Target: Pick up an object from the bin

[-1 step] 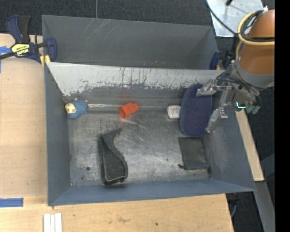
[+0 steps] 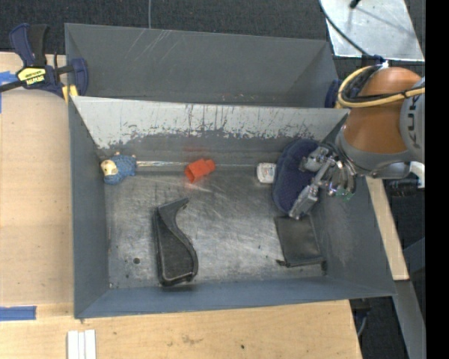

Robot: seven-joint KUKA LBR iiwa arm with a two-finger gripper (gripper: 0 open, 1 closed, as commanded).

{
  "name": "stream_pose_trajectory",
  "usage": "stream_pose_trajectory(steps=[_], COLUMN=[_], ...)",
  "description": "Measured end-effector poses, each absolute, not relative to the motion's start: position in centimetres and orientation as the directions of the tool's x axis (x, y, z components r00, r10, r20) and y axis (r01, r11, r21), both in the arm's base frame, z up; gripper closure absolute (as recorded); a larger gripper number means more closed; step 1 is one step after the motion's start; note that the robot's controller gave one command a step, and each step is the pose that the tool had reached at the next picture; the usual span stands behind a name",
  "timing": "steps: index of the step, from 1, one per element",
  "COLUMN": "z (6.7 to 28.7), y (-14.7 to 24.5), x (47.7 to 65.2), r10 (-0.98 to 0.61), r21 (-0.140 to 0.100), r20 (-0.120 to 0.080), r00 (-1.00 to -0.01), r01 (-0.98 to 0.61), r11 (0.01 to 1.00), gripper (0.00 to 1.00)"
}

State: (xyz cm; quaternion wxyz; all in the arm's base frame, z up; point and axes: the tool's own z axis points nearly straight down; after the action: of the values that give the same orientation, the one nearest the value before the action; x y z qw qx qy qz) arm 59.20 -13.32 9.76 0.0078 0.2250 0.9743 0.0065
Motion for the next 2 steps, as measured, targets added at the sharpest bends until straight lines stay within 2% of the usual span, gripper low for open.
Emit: stream_pose_trajectory(steps=[1, 2], z=[10.4, 10.4], y=[-13.4, -10.9], x=[59.2, 58.3], r10=[0.572, 0.965], r21=[0.019, 0.01], r20=[0.003, 0.002], r00=[-0.82, -0.262], r01=[0.572, 0.965], r11=[0.82, 0.262], gripper=[0.0, 0.0])
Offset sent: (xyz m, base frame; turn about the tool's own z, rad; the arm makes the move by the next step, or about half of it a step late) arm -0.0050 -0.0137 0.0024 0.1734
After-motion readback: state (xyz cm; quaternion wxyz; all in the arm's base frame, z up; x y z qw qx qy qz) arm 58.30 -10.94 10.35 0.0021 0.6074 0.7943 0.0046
